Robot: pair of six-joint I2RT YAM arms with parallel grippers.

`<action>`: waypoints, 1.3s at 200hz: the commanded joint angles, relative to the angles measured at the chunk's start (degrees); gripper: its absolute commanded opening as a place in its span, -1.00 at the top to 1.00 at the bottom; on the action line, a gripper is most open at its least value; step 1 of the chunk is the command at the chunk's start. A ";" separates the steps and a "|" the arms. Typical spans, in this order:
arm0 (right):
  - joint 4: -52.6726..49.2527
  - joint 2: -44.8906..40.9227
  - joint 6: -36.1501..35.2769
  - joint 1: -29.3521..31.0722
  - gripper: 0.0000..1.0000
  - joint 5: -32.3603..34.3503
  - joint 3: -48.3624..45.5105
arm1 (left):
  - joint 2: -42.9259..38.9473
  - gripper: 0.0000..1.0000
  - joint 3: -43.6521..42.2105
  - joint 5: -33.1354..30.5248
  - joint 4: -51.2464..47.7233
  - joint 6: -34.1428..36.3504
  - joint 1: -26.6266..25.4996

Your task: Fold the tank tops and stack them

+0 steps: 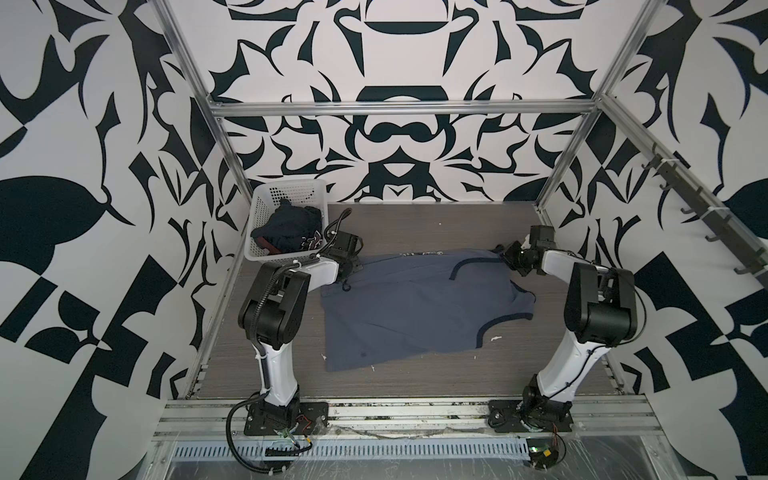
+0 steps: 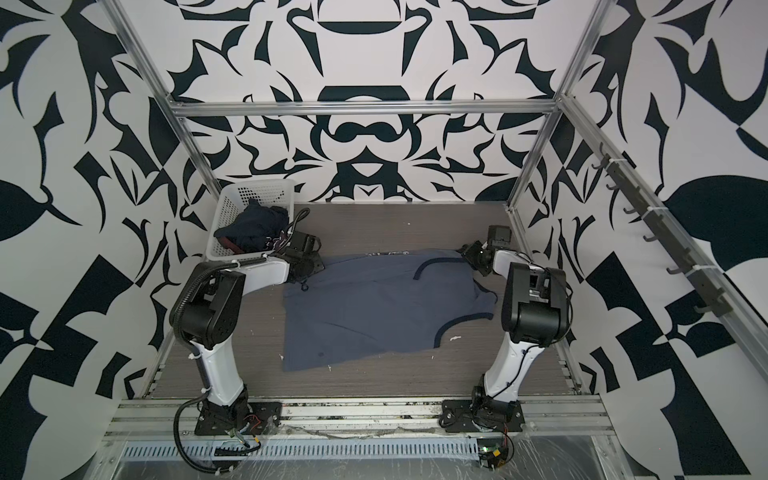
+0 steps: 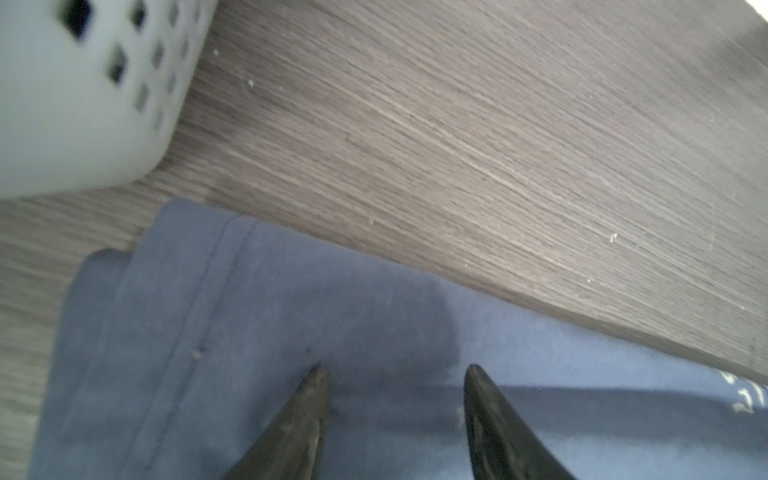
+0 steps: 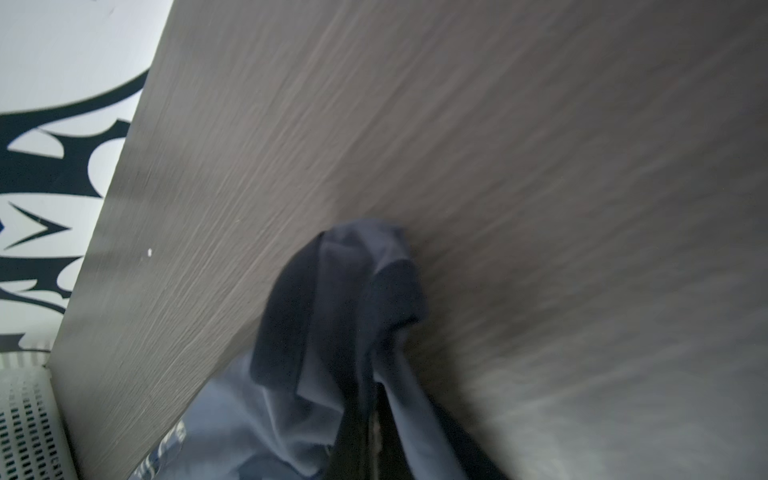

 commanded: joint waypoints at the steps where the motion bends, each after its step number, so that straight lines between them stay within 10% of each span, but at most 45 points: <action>1: 5.83 0.28 1.29 -2.53 1.00 -1.03 0.37 | 0.40 -0.15 -2.96 1.92 -6.56 0.18 -0.58; 50: 3.87 9.03 1.69 -2.72 0.80 -4.04 9.76 | -0.58 -0.29 -2.85 1.66 -6.12 2.33 -3.05; 123: -11.57 0.07 -5.85 -1.99 -0.22 -1.45 11.66 | -10.19 -0.45 1.60 -1.59 -13.50 7.50 -7.77; 189: -21.58 -20.39 -11.00 7.53 -0.26 2.57 -5.29 | -28.31 -0.49 -8.90 -5.94 -24.34 0.44 -10.74; 260: -33.39 -41.50 -7.42 17.96 -0.20 4.57 -23.19 | -49.90 -0.43 -23.78 3.24 -47.13 -15.56 -16.87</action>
